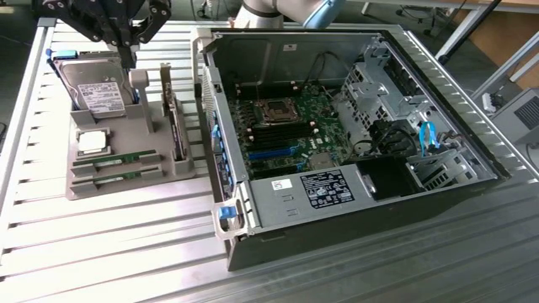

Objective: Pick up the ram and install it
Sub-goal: 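Reach for the ram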

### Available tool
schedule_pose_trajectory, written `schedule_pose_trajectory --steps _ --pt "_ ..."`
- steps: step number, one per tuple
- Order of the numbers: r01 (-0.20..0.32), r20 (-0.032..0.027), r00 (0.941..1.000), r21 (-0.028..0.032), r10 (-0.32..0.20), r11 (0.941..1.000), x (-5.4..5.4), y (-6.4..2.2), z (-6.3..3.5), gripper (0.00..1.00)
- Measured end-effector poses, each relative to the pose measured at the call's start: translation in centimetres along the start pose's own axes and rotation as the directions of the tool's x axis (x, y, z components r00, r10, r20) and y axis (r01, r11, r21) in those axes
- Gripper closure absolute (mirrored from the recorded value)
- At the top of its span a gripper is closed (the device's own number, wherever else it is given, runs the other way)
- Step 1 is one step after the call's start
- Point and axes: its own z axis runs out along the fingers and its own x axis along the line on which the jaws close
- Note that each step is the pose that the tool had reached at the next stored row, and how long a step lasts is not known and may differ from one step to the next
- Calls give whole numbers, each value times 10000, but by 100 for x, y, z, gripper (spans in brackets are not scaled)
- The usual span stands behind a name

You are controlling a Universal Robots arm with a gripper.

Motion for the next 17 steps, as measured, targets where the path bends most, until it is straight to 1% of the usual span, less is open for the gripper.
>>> schedule_pose_trajectory --steps 8,9,17 --pt "1 4 10000 -1 -1 10000 104 -8 -3 91" --pt "0 8 10000 -2 0 10000 238 -18 -7 91" --pt "1 8 10000 -1 -1 10000 239 -18 -7 91"
